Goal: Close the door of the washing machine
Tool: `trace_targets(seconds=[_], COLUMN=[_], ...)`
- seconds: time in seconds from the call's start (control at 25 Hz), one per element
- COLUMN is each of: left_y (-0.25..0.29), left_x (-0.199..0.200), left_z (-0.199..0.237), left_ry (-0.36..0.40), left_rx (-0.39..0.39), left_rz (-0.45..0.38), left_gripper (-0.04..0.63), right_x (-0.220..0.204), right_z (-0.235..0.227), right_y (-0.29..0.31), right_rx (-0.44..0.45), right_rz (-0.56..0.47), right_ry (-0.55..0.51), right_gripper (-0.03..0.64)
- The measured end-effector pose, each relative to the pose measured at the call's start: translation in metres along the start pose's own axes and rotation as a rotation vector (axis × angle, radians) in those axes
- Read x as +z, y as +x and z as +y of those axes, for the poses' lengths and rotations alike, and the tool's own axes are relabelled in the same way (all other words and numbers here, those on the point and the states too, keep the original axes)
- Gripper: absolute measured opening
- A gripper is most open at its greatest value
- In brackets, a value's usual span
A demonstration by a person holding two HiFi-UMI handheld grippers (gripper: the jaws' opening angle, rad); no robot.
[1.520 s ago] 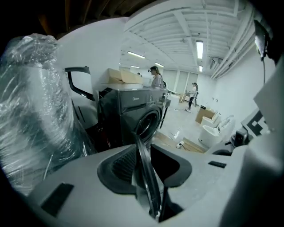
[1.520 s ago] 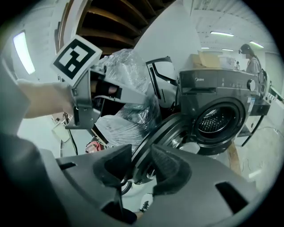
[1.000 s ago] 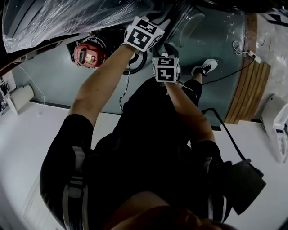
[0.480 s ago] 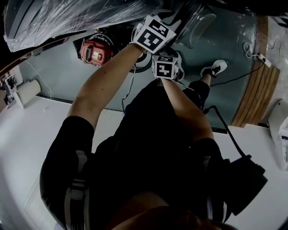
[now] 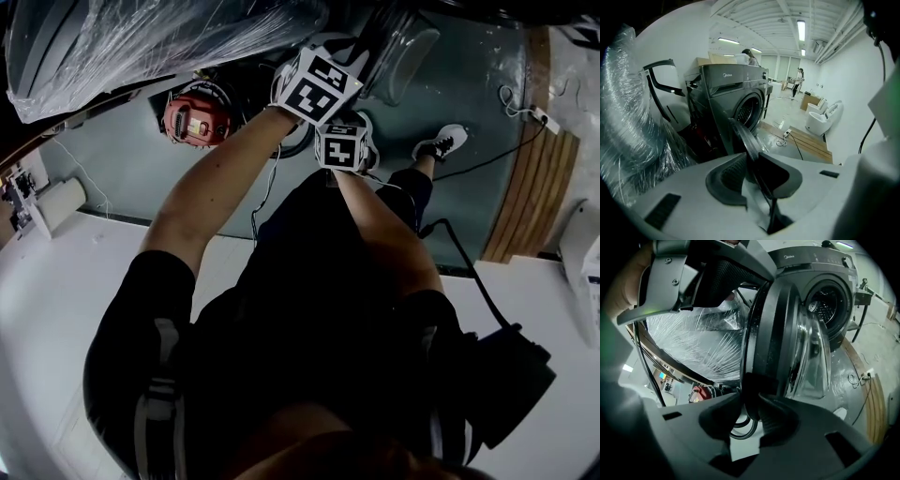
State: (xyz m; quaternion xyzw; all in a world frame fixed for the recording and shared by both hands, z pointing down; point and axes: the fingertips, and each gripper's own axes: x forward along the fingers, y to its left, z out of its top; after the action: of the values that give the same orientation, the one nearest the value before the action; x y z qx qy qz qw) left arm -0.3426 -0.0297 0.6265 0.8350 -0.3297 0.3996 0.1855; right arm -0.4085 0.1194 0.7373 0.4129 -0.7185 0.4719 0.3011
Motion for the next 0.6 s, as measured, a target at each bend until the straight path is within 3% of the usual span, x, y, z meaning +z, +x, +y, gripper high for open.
trace_targets(seconds=[0.24,0.44,0.6], left_y=[0.008,0.019,0.027], left_x=[0.008,0.016,0.026], left_z=[-0.021,-0.041,-0.061], left_ry=[-0.004,-0.080,-0.061], left_rx=[0.019,0.030,0.014], left_rz=[-0.016,0.013,0.027], left_gripper=[0.083,0.083,0.084], right_x=[-0.013,-0.027,-0.033], right_z=[-0.029,-0.062,-0.094], right_y=[-0.020,-0.039,-0.059], right_rx=[-0.022,-0.043,-0.067], right_rz=[0.024,0.070,0.077], right_ry=[-0.011,0.039,0.026], right_gripper=[0.112,0.103,0.103])
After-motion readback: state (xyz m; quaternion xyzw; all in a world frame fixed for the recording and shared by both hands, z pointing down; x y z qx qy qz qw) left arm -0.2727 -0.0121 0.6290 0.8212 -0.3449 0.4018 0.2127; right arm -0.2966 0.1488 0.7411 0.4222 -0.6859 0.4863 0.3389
